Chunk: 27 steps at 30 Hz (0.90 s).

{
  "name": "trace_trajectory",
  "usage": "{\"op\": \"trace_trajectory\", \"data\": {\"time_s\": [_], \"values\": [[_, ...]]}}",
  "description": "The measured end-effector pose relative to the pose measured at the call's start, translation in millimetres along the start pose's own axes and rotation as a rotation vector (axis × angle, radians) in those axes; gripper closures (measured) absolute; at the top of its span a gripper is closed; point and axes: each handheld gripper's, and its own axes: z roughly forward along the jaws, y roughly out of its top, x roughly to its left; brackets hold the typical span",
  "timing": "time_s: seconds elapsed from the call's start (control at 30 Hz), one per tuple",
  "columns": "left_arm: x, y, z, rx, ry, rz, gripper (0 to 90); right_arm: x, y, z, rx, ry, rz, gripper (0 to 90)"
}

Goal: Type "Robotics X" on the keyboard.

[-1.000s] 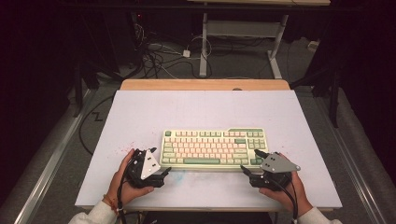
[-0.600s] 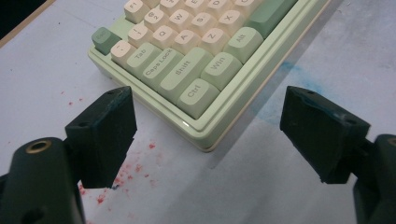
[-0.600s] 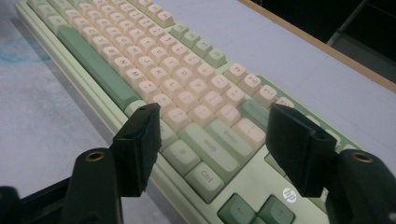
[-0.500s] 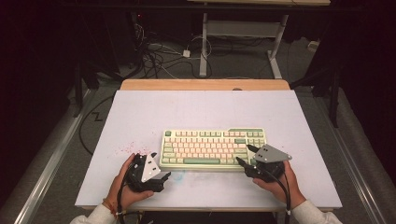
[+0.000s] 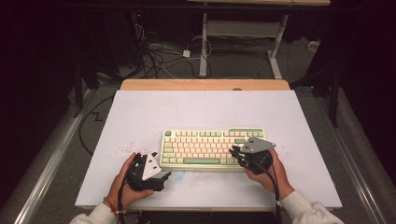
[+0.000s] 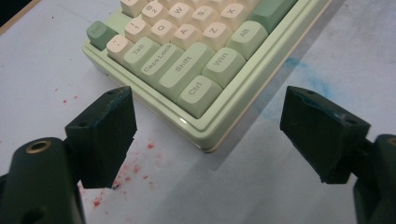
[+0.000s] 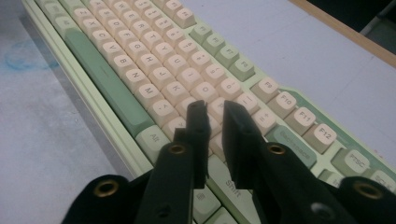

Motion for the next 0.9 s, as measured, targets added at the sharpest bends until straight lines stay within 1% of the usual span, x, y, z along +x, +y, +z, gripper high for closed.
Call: {"op": "trace_trajectory", "data": {"time_s": [0.1, 0.17, 0.33, 0.43, 0.57, 0.67, 0.8, 0.87, 0.9], "values": [[-0.2, -0.5, 0.8, 0.006, 0.0, 0.006, 17.3, 0.8, 2.8, 6.1, 0.011, 0.014, -0.005, 87.9], [0.1, -0.8, 0.6, 0.004, -0.002, 0.002, 17.3, 0.5, 4.7, 9.4, 0.016, 0.02, -0.005, 89.8], [-0.2, -0.9, 0.6, 0.006, -0.005, 0.003, 17.3, -1.3, 12.0, 17.2, 0.017, 0.025, 0.001, 90.0], [-0.1, -1.1, 0.4, 0.007, -0.008, 0.006, 17.3, -2.3, 16.3, 21.8, 0.019, 0.039, 0.004, 90.0], [0.1, -2.1, 1.7, 0.017, -0.01, 0.007, 17.3, -1.6, 20.7, 28.7, 0.027, 0.038, 0.004, 90.0], [-0.2, -2.2, 2.0, 0.02, -0.012, 0.01, 17.3, -1.3, 23.8, 34.7, 0.04, 0.039, -0.009, 90.0], [0.0, -1.7, 1.3, 0.018, -0.007, 0.013, 17.3, -1.1, 31.2, 43.3, 0.042, 0.047, -0.003, 90.0], [1.4, -1.8, 0.6, 0.016, -0.008, 0.005, 17.3, 0.3, 34.5, 48.3, 0.046, 0.043, -0.015, 89.9], [1.8, -2.0, 0.5, 0.016, -0.01, 0.002, 17.3, 0.9, 35.6, 51.0, 0.048, 0.045, -0.013, 89.9]]}}
